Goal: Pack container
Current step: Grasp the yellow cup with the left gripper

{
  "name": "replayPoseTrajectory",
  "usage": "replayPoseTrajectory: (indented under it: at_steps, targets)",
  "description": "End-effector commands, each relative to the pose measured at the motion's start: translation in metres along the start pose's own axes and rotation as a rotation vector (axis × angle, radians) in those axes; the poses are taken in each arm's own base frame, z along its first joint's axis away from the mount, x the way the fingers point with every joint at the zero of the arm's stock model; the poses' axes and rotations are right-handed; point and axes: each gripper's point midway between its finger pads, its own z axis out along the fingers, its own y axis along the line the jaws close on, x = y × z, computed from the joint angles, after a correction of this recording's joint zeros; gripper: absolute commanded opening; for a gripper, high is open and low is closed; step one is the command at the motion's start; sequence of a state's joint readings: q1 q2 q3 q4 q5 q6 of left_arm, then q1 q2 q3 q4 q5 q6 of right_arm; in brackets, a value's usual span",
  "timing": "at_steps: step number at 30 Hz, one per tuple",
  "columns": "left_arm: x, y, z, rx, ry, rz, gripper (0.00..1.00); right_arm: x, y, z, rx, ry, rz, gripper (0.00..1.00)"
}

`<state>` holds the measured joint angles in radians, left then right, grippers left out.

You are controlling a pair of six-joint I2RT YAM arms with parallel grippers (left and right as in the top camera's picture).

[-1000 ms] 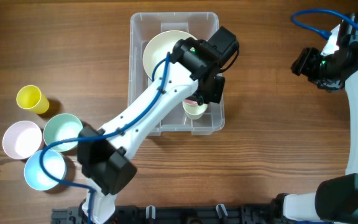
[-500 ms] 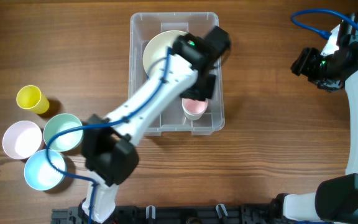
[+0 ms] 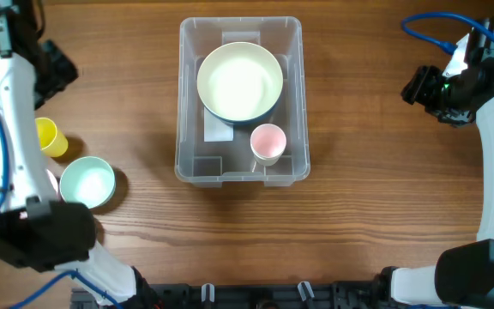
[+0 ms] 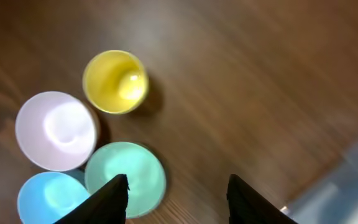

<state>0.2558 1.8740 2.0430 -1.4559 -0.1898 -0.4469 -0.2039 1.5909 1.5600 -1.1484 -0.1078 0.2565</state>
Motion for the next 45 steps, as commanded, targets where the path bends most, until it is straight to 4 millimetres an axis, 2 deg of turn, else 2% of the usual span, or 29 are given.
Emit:
replayPoseTrajectory:
  at_steps: [1, 5, 12, 17, 22, 27, 29, 30, 32, 35, 37, 38, 39, 40, 42, 44, 45]
  targets:
    - [-0.006, 0.026, 0.043, -0.074, 0.088, -0.069, 0.53, 0.001, 0.003, -0.008, -0.012, -0.019, -0.02, 0.69]
    - [-0.005, 0.04, 0.079, -0.123, 0.167, -0.096, 0.53, 0.001, 0.003, -0.008, -0.011, -0.018, -0.025, 0.7]
    - [0.006, 0.049, 0.133, -0.186, 0.289, -0.102, 0.51, 0.001, 0.003, -0.008, -0.011, -0.018, -0.027, 0.7]
    - [0.01, 0.049, 0.165, -0.187, 0.341, -0.115, 0.52, 0.001, 0.003, -0.008, -0.011, -0.018, -0.027, 0.7]
    - [0.014, 0.047, 0.186, -0.196, 0.361, -0.108, 0.51, 0.001, 0.003, -0.008, -0.011, -0.018, -0.027, 0.7]
    - [0.02, 0.043, 0.196, -0.181, 0.393, -0.11, 0.29, 0.001, 0.003, -0.008, -0.011, -0.018, -0.027, 0.7]
    - [0.02, 0.039, 0.196, -0.158, 0.396, -0.116, 0.09, 0.001, 0.003, -0.008, -0.011, -0.017, -0.027, 0.7]
    - [0.021, 0.036, 0.196, -0.143, 0.403, -0.119, 0.04, 0.001, 0.003, -0.008, -0.011, -0.018, -0.027, 0.7]
    - [0.023, 0.034, 0.194, -0.135, 0.415, -0.118, 0.04, 0.001, 0.003, -0.008, -0.011, -0.018, -0.027, 0.7]
    - [0.024, 0.029, 0.176, -0.127, 0.404, -0.099, 0.04, 0.001, 0.003, -0.008, -0.011, -0.019, -0.028, 0.7]
    - [0.021, 0.017, 0.149, -0.097, 0.358, -0.075, 0.04, 0.0, 0.003, -0.008, -0.012, -0.021, -0.028, 0.7]
    - [0.017, -0.007, 0.105, -0.026, 0.272, -0.031, 0.04, 0.0, 0.003, -0.008, -0.012, -0.022, -0.027, 0.7]
    - [0.017, -0.017, 0.086, 0.002, 0.233, -0.01, 0.04, 0.0, 0.003, -0.008, -0.012, -0.021, -0.028, 0.7]
    - [0.019, -0.034, 0.054, 0.051, 0.168, 0.03, 0.04, 0.0, 0.003, -0.008, -0.011, -0.02, -0.028, 0.7]
    - [0.032, -0.065, 0.004, 0.144, 0.07, 0.114, 0.04, 0.001, 0.003, -0.008, -0.011, -0.019, -0.027, 0.7]
    - [0.061, -0.103, -0.044, 0.249, -0.003, 0.23, 0.04, 0.0, 0.003, -0.008, -0.012, -0.021, -0.026, 0.7]
    - [0.086, -0.126, -0.067, 0.304, -0.026, 0.317, 0.04, 0.0, 0.003, -0.008, -0.012, -0.021, -0.027, 0.7]
